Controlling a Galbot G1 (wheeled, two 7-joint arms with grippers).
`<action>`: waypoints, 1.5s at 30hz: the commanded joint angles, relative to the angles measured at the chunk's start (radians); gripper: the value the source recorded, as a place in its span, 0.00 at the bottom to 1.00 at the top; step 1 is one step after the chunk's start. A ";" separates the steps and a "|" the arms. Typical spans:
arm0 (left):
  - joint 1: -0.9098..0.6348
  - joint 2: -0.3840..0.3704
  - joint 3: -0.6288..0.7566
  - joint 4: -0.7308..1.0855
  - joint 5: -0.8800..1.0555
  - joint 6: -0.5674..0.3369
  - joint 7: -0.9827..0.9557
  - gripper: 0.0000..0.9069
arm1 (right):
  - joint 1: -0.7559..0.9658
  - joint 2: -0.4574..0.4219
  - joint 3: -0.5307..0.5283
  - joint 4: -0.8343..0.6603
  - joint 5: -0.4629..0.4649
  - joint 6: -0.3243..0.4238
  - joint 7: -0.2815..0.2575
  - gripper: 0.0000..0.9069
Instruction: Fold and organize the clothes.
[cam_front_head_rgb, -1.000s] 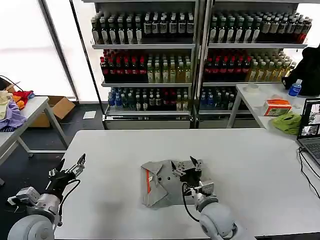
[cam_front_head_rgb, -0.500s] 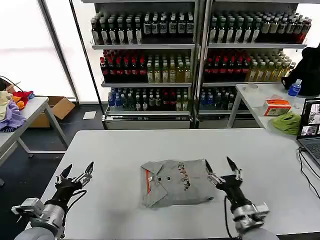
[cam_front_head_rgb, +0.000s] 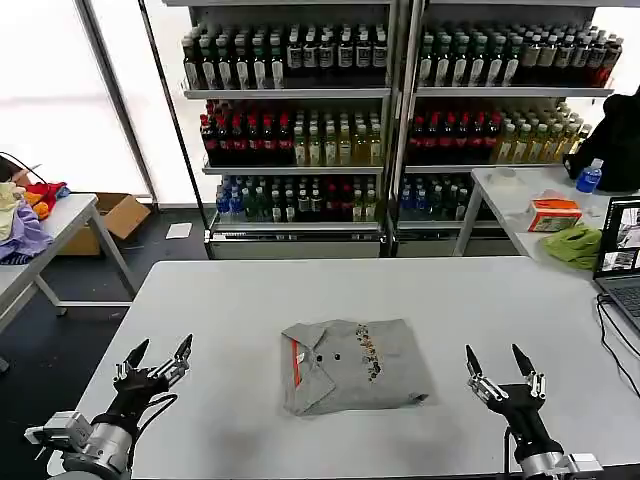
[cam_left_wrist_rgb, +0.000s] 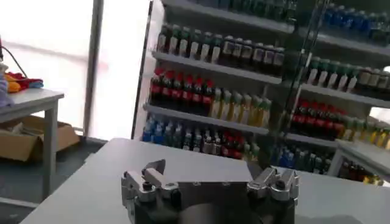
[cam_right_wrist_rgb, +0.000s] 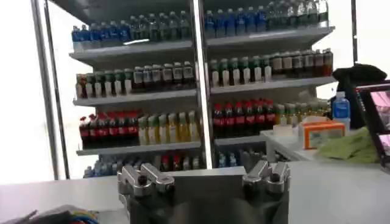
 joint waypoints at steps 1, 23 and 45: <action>0.031 -0.011 0.008 -0.014 0.016 -0.020 0.006 1.00 | -0.069 0.000 0.060 -0.043 0.016 0.058 -0.036 1.00; 0.064 -0.022 0.001 -0.047 0.022 -0.028 0.009 1.00 | -0.063 -0.002 0.036 -0.033 0.032 0.044 -0.044 1.00; 0.063 -0.023 0.007 -0.041 0.025 -0.031 0.014 1.00 | -0.063 0.001 0.028 -0.034 0.039 0.043 -0.051 1.00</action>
